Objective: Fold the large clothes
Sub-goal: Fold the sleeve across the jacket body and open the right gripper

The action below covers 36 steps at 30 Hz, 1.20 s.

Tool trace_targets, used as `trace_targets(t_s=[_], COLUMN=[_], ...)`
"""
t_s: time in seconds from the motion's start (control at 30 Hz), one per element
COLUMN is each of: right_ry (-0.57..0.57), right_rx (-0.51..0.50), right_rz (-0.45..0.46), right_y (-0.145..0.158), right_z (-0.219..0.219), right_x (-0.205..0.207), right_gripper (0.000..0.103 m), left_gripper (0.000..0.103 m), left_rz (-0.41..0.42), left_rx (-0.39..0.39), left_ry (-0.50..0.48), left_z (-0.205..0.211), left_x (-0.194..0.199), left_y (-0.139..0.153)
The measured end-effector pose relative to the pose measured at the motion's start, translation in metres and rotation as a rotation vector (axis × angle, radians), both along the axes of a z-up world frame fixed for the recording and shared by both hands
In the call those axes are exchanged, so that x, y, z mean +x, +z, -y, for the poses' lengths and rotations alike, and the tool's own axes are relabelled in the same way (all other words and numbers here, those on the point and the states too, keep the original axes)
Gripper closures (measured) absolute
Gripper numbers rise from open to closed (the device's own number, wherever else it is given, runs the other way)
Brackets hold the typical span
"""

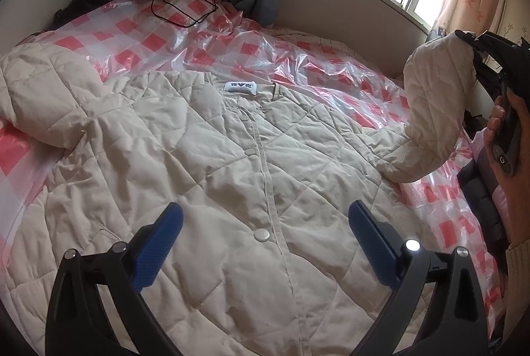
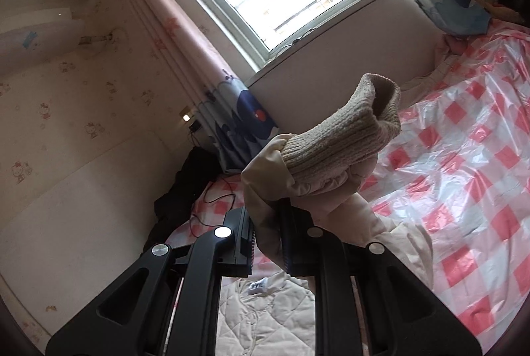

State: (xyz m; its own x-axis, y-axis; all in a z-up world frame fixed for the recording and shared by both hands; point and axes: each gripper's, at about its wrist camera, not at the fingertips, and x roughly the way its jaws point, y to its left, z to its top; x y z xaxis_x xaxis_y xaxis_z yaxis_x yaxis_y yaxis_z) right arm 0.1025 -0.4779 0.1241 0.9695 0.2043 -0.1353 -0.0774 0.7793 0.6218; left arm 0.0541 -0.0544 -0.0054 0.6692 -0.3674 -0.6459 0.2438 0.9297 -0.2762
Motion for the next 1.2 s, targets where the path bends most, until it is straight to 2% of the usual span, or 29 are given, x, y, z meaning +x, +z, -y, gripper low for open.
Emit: trace_targets(t_s=[0.1,0.27,0.47,0.7,1.0,1.13,1.2], right_ry=[0.035,0.109,0.209,0.294,0.365,0.426,0.494], right_rx=[0.0,-0.022,-0.064,-0.134,-0.152,-0.168,-0.205], right_rz=[0.005,0.016,0.014,0.005,-0.072,-0.148,-0.219], right_y=[-0.001,0.002,0.002,-0.008,-0.065,-0.106,-0.134], right_z=[-0.019,-0.066,-0.134,-0.206,-0.271,-0.304,-0.329], right_x=[0.009,0.031,0.056,0.076,0.106,0.115,0.119], right_gripper=[0.09,0.09,0.09,0.09,0.09,0.09,0.09], left_gripper=[0.007,0.007,0.007,0.007,0.007,0.007,0.007], left_rz=[0.007,-0.005,-0.005,-0.01,-0.011,-0.024,-0.028], left_rx=[-0.01,-0.043,-0.056,-0.103,-0.102,-0.128,-0.136], left_ry=[0.039,0.219,0.38,0.434,0.422,0.434,0.439], left_z=[-0.015,-0.069,-0.118,-0.14,-0.138,-0.145,-0.148], left_x=[0.006,0.025,0.033,0.031,0.032,0.033,0.033], left_y=[0.004,0.009,0.017,0.022,0.022,0.021,0.02])
